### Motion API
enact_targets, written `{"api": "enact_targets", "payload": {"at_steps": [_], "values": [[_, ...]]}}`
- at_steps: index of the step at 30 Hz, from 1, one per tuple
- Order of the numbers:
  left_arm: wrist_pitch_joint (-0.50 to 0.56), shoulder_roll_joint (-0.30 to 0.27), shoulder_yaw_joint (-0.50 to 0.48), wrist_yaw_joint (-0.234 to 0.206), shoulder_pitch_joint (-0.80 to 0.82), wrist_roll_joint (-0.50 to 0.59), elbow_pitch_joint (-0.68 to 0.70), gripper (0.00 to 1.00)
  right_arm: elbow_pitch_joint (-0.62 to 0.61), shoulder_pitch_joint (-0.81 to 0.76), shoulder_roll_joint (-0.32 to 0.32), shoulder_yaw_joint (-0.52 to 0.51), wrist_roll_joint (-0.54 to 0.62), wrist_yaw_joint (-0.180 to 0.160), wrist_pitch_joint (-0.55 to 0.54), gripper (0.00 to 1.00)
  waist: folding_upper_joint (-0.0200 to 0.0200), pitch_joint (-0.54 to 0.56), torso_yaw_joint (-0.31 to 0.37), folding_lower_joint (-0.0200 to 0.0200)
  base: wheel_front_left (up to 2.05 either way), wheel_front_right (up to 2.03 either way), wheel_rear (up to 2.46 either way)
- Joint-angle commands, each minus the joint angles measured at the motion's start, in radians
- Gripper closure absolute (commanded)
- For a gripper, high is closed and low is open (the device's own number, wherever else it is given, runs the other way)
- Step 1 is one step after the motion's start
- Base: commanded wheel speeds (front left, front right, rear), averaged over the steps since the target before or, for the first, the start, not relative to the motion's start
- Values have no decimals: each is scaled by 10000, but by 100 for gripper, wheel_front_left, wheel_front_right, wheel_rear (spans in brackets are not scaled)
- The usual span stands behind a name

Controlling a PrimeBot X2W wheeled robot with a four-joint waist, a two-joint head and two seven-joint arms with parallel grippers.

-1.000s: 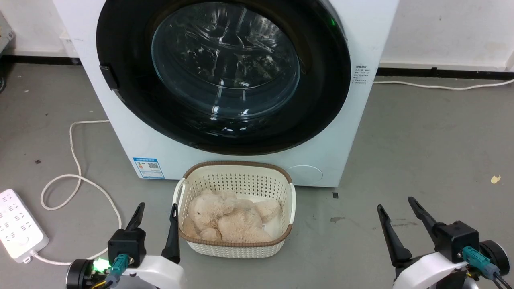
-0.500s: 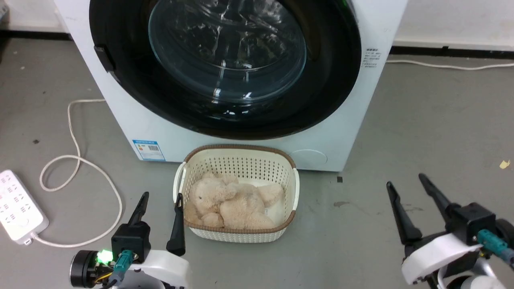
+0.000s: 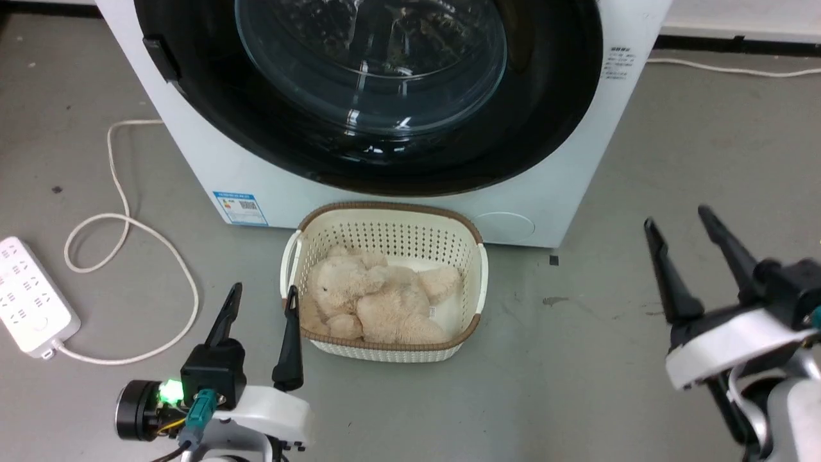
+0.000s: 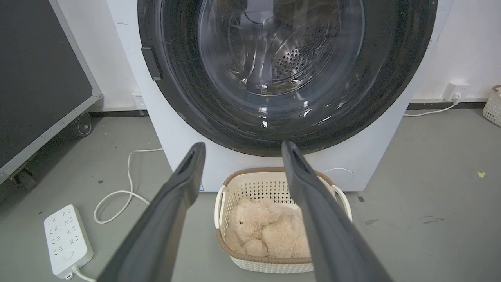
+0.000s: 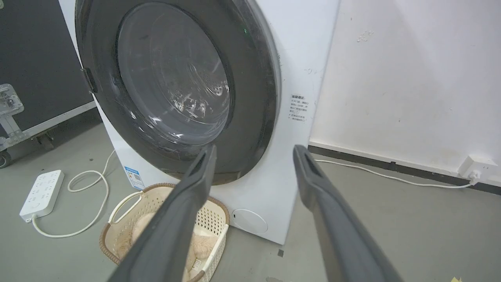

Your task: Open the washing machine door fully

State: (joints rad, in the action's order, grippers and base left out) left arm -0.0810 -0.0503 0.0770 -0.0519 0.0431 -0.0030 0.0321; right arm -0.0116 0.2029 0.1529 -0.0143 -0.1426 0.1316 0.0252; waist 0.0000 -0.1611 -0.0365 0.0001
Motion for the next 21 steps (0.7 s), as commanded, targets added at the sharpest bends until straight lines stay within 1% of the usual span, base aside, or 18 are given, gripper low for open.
{"api": "enact_targets", "payload": {"at_steps": [1, 2, 5, 7, 10, 11, 12, 21], "values": [[-118, -37, 51, -91, 190, 17, 79, 0, 19, 401, 159, -47, -194, -3, -55, 68, 0, -107, -37, -1, 0, 0, 0], [-139, -41, 69, -106, 215, 15, 88, 0, 43, 539, 203, -63, -258, -3, -66, 100, 0, -153, -49, -1, 0, 0, 0], [-181, -46, 108, -137, 268, 9, 103, 0, 104, 825, 275, -95, -409, -4, -95, 100, 0, -245, -79, -1, 0, 0, 0], [-244, -49, 167, -186, 346, 0, 117, 0, 222, 1265, 345, -151, -708, -4, -165, 100, 0, -366, -127, -1, 0, 0, 0], [-286, -51, 206, -221, 393, -5, 132, 0, 357, 1564, 320, -276, -990, -4, -248, 100, 0, -442, -159, -1, 0, 0, 0], [-327, -53, 246, -260, 431, -8, 155, 0, 535, 1870, 256, -433, -1310, -4, -386, 100, 0, -517, -188, -1, 0, 0, 0], [-327, -53, 246, -260, 431, -8, 155, 0, 535, 1870, 256, -433, -1310, -4, -386, 100, 0, -517, -188, -1, 0, 0, 0], [-515, -75, 419, -427, 607, -14, 284, 0, 1564, 3350, 32, -995, -2817, -5, -1424, 100, 0, -928, -326, -1, 0, 0, 0]]}}
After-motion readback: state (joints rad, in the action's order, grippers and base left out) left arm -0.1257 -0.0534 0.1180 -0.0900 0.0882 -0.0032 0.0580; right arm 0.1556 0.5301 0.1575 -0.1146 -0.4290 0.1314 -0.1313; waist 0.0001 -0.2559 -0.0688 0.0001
